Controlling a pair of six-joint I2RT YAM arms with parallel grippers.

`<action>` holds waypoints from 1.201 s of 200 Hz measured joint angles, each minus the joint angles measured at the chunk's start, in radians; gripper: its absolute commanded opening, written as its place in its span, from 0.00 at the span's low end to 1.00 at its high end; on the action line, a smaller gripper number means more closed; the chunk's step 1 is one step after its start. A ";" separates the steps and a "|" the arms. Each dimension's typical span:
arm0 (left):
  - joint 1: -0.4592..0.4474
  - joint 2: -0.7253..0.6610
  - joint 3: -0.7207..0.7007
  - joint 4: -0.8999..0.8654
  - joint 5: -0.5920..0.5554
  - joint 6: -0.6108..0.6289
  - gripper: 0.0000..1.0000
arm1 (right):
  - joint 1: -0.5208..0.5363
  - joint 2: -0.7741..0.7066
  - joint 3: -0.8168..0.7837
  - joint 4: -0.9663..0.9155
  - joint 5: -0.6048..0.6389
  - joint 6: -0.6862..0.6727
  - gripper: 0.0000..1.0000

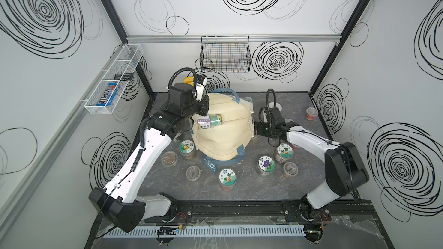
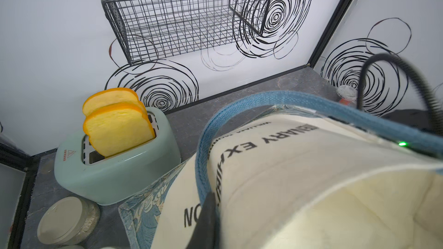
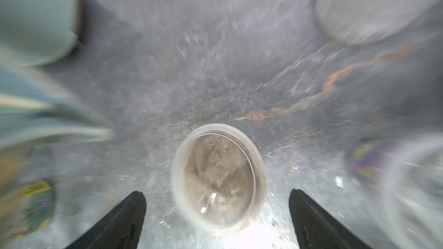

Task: Take out the seed jars from the canvas bag
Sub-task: Place the seed jar at the center of the board, then pick up the canvas bag from the center of the board, then pick up the seed jar from the canvas bag.

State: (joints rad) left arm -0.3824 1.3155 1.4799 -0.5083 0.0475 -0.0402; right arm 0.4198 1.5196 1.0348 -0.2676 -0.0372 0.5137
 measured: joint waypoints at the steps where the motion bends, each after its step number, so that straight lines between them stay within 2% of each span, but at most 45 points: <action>1: 0.001 0.003 0.001 0.000 0.002 0.000 0.00 | -0.001 -0.012 0.000 -0.001 0.001 -0.002 0.97; 50: 0.013 0.134 0.021 -0.022 0.049 0.016 0.00 | -0.006 -0.406 -0.001 0.029 -0.018 -0.145 0.99; 82: 0.014 0.170 0.021 -0.023 0.051 0.037 0.00 | 0.053 -0.494 0.022 0.071 -0.117 -0.275 1.00; 116: 0.019 0.199 0.047 -0.039 0.095 0.080 0.00 | 0.257 -0.393 0.095 0.109 -0.189 -0.482 0.96; 143: 0.045 0.251 0.087 -0.059 0.158 0.109 0.00 | 0.340 -0.319 0.071 0.182 -0.246 -0.675 0.97; 183: 0.091 0.313 0.127 -0.106 0.243 0.120 0.00 | 0.377 -0.126 0.074 0.247 -0.259 -0.907 0.91; 205: 0.099 0.319 0.128 -0.113 0.267 0.123 0.00 | 0.377 0.003 0.081 0.254 -0.216 -1.014 0.92; 240: 0.099 0.319 0.130 -0.114 0.296 0.124 0.00 | 0.377 0.143 0.102 0.238 -0.133 -1.157 0.88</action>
State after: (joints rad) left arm -0.2832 1.6341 1.6104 -0.6228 0.3435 0.0837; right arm 0.7967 1.6627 1.1366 -0.0296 -0.1703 -0.6430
